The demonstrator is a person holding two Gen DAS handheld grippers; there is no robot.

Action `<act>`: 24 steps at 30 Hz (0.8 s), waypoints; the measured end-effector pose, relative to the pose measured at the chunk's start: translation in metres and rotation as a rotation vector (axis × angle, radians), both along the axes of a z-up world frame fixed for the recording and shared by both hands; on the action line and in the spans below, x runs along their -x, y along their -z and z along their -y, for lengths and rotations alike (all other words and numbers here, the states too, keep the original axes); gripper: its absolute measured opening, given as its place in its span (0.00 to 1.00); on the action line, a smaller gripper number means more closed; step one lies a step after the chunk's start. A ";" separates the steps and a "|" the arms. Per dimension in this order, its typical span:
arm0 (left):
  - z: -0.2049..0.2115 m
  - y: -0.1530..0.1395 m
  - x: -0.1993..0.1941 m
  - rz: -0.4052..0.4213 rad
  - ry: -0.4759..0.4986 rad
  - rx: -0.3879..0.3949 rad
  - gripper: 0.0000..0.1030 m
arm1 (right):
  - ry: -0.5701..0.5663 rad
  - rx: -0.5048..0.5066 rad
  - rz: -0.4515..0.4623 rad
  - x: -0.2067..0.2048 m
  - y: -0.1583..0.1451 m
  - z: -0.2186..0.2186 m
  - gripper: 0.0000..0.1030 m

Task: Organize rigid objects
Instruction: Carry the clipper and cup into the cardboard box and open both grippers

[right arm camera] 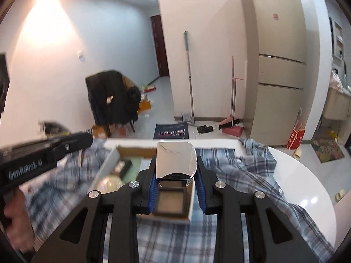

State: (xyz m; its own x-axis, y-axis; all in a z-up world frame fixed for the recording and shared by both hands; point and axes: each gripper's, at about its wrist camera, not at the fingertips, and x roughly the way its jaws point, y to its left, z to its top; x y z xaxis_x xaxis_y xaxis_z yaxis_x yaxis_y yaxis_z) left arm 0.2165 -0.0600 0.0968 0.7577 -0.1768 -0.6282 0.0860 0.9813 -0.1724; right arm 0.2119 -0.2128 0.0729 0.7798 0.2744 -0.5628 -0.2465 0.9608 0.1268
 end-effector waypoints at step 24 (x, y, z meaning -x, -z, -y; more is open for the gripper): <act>0.021 0.164 -0.073 -0.268 -0.005 -0.052 0.10 | 0.083 0.050 -0.169 -0.059 0.076 0.011 0.28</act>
State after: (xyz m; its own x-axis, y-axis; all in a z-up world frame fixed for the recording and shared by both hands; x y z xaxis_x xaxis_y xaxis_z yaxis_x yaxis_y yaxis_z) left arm 0.2900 -0.0813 -0.0671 0.5640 -0.1352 -0.8146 0.0390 0.9898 -0.1372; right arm 0.2708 -0.2235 -0.0028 0.6920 0.1816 -0.6987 -0.1454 0.9831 0.1115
